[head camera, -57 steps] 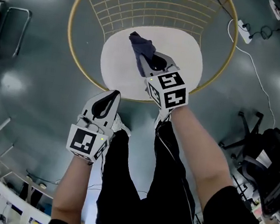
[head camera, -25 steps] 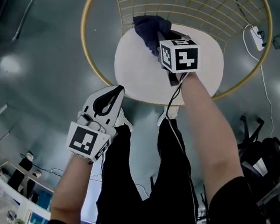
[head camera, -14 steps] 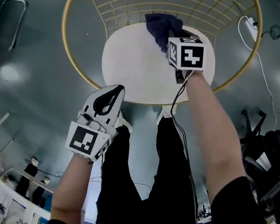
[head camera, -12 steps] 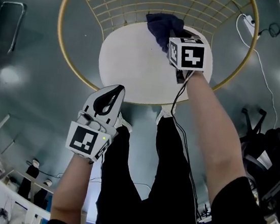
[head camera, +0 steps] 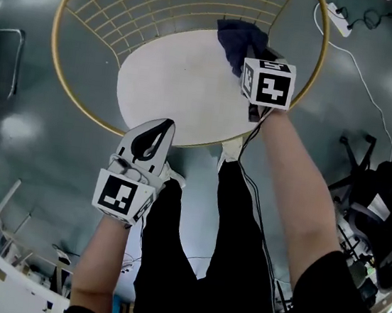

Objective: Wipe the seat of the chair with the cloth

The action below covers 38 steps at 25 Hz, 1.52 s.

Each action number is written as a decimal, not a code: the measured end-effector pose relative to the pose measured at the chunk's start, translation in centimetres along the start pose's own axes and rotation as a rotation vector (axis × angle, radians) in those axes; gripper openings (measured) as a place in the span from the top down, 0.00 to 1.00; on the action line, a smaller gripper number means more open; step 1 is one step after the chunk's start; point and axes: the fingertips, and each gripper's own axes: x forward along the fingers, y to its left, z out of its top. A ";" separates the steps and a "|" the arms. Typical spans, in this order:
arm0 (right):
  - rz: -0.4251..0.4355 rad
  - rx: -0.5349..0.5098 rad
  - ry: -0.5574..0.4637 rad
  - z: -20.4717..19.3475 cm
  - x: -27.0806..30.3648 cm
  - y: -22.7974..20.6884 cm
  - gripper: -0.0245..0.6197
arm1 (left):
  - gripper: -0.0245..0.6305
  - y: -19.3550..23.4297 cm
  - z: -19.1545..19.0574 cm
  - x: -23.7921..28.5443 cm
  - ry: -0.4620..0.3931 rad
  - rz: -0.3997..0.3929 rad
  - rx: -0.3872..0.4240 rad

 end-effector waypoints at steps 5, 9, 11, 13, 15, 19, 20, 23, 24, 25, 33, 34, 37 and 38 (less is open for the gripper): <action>-0.057 0.062 -0.019 -1.9 -2.0 -2.8 0.88 | 0.94 -2.0 0.9 1.2 -0.001 -0.035 0.024; -0.093 0.129 -0.026 -3.4 -3.4 -4.3 0.88 | 0.94 -3.2 1.2 1.7 -0.003 -0.053 0.043; -0.100 0.148 -0.025 -4.2 -4.1 -4.6 0.88 | 0.94 -3.8 1.2 1.7 -0.003 -0.058 0.052; -0.104 0.153 -0.022 -5.0 -4.6 -4.8 0.88 | 0.94 -4.5 1.0 1.7 0.001 -0.061 0.057; -0.109 0.151 -0.019 -5.6 -5.0 -4.9 0.88 | 0.94 -5.2 0.9 1.7 0.003 -0.062 0.061; -0.114 0.173 -0.008 -6.7 -5.7 -5.0 0.88 | 0.94 -5.8 0.9 1.2 -0.008 -0.058 0.071; -0.113 0.182 -0.003 -7.0 -5.9 -4.9 0.88 | 0.94 -5.9 0.8 0.9 -0.009 -0.056 0.068; -0.102 0.203 0.009 -8.1 -6.7 -4.7 0.88 | 0.94 -6.3 0.6 0.2 -0.013 -0.050 0.062; -0.091 0.209 0.006 -8.3 -7.1 -4.5 0.88 | 0.94 -6.5 0.6 -0.1 -0.014 -0.047 0.064; -0.072 0.217 -0.005 -8.4 -7.7 -4.2 0.88 | 0.94 -6.7 0.8 -0.5 -0.016 -0.045 0.065; 0.152 0.141 -0.181 -4.4 -16.9 2.6 0.88 | 0.94 -8.3 4.2 -6.5 -0.085 -0.001 0.079; 0.179 0.123 -0.198 -4.7 -18.1 3.7 0.88 | 0.94 -8.9 3.9 -7.4 -0.098 0.007 0.086; 0.261 0.076 -0.252 -5.3 -22.7 6.7 0.88 | 0.94 -10.9 4.0 -10.5 -0.139 0.037 0.108; 0.287 0.063 -0.259 -4.5 -23.4 7.4 0.88 | 0.94 -10.7 4.8 -10.8 -0.141 0.045 0.104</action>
